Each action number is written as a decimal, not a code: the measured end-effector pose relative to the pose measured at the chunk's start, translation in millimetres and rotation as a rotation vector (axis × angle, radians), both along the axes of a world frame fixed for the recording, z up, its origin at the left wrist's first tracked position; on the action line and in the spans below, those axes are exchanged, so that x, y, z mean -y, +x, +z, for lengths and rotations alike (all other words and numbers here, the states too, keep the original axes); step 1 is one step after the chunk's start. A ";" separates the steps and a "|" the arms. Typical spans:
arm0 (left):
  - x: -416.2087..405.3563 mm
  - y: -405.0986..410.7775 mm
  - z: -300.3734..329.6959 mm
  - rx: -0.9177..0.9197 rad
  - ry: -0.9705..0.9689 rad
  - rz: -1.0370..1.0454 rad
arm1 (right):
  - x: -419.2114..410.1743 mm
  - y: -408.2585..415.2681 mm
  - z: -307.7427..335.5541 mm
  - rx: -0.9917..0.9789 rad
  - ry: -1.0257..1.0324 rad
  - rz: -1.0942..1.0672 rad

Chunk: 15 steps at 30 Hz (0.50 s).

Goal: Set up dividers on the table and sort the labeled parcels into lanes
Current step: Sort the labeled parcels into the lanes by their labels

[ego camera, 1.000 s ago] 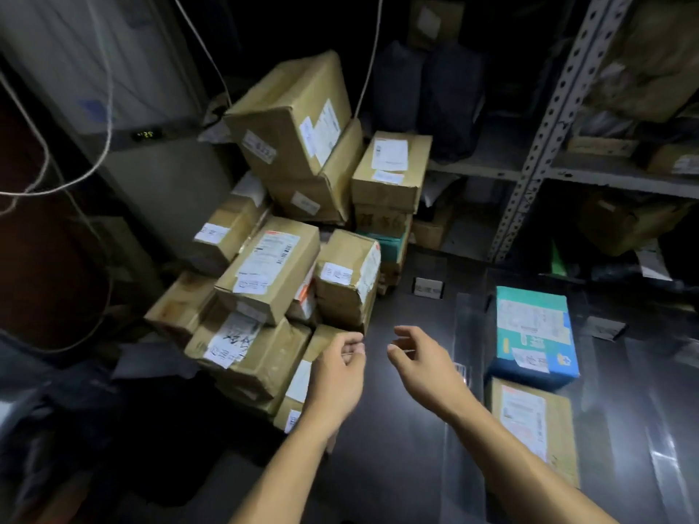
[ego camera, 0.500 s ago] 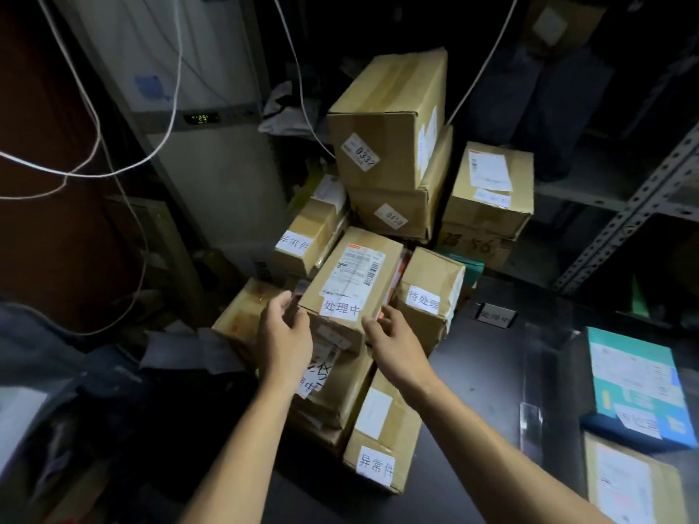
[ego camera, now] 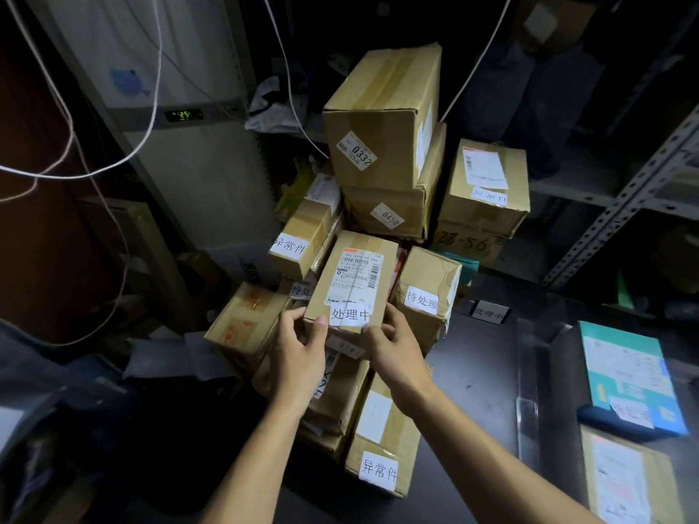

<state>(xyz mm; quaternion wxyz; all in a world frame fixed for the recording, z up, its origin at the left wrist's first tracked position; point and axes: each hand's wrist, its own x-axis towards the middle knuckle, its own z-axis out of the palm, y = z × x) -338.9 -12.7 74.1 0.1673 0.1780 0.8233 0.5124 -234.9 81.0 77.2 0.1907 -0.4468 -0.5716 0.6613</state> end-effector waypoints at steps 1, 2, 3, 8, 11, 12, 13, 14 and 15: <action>-0.2 3.7 2.5 -0.023 0.007 0.018 | -0.5 2.1 1.0 -0.010 -0.024 -0.007; -0.4 7.0 5.6 -0.035 0.019 0.035 | -1.1 4.1 2.0 -0.014 -0.042 -0.011; -0.6 9.6 8.0 -0.037 0.033 0.047 | -1.6 6.0 3.0 -0.018 -0.054 -0.012; 9.4 19.2 11.0 -0.006 0.061 0.045 | 5.3 19.6 6.8 -0.068 -0.058 -0.011; 21.4 28.1 11.0 0.057 0.135 0.039 | 14.7 33.3 8.7 -0.080 -0.026 0.018; 25.9 31.5 12.0 0.060 0.134 0.039 | 17.8 38.1 9.7 -0.087 -0.016 0.027; 30.1 34.9 13.3 0.054 0.126 0.037 | 20.8 42.7 11.0 -0.097 -0.009 0.036; 34.1 38.2 15.0 0.037 0.118 0.034 | 23.8 47.0 12.5 -0.105 -0.004 0.043; 37.3 40.9 16.9 0.012 0.116 0.027 | 26.6 50.9 14.1 -0.111 0.002 0.048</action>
